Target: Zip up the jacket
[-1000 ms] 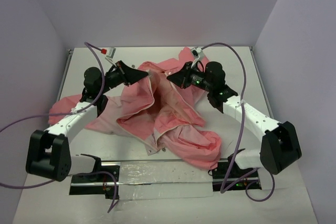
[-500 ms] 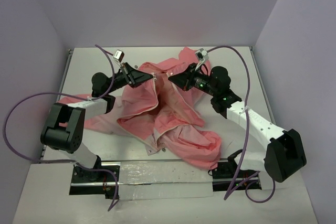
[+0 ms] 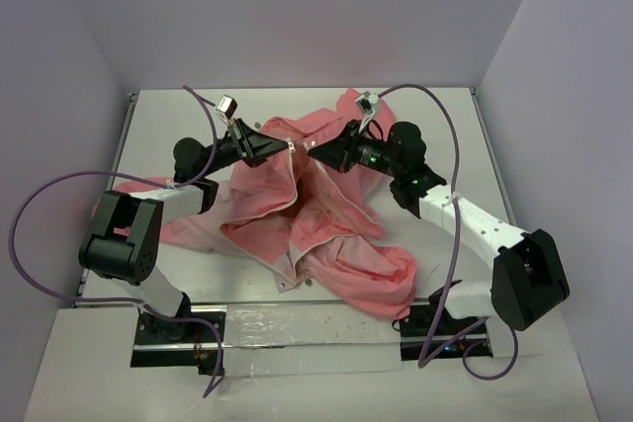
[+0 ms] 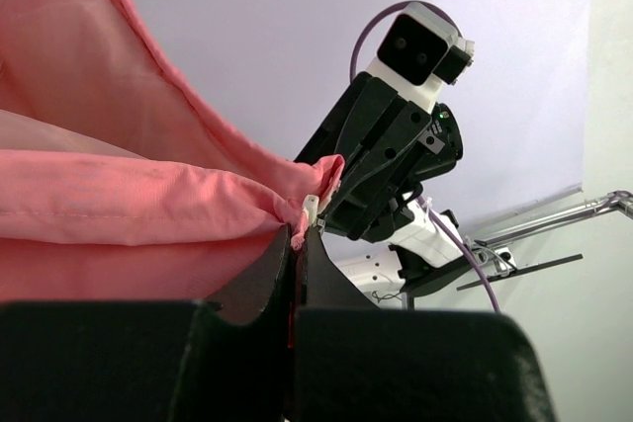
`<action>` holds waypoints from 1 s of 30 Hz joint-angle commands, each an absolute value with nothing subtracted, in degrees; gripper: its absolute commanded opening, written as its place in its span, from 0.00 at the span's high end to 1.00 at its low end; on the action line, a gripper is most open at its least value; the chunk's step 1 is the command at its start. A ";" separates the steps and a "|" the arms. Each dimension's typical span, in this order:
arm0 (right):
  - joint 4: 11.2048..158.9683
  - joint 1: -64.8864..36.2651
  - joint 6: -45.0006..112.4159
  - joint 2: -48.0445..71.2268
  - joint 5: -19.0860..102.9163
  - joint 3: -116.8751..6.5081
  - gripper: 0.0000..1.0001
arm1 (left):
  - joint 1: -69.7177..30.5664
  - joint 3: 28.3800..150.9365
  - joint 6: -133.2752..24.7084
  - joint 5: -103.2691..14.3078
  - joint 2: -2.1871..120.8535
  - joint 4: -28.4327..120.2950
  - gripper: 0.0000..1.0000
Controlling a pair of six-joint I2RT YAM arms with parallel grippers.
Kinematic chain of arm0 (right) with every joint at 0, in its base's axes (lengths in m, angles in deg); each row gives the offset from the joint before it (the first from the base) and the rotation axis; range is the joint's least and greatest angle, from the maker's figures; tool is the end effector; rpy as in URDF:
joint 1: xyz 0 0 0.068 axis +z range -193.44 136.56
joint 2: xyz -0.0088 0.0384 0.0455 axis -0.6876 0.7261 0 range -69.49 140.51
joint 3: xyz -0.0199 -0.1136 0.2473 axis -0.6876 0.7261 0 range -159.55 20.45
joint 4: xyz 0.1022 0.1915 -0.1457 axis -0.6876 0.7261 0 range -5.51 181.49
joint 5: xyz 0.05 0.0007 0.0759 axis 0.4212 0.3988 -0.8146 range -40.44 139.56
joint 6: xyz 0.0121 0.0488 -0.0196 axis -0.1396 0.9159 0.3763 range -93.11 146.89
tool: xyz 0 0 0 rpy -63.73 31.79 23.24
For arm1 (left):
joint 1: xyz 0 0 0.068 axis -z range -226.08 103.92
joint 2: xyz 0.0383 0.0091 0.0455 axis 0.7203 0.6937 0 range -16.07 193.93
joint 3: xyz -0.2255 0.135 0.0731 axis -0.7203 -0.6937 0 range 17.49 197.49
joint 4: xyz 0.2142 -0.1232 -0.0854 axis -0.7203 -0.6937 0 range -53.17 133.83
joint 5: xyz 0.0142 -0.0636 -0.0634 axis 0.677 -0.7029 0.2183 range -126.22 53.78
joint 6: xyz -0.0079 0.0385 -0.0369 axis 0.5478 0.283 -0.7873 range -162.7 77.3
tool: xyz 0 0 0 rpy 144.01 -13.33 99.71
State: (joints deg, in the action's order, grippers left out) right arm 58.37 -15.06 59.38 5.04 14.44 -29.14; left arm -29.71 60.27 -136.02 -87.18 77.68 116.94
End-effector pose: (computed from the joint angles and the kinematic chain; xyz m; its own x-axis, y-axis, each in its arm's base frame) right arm 0.2543 0.1607 0.3211 -0.4653 0.2479 -0.8497 -0.7646 0.3711 0.5269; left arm 0.3065 -0.1188 0.2608 -0.8873 -0.3948 -0.2385 0.3107 -0.1294 -0.9416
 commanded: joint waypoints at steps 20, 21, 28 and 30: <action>53.37 -13.20 61.01 9.62 9.66 -34.75 1.00 | -29.20 62.31 -137.30 -88.78 77.62 148.24 1.00; 53.28 -13.20 61.18 9.72 9.65 -34.83 1.00 | -29.20 62.31 -137.45 -88.77 77.63 148.25 1.00; 53.01 -13.20 61.53 10.31 10.46 -34.73 1.00 | -29.20 62.31 -137.45 -88.87 77.53 148.42 1.00; 52.76 -13.20 61.61 10.27 10.79 -34.57 1.00 | -29.20 62.23 -137.45 -88.87 77.49 148.46 1.00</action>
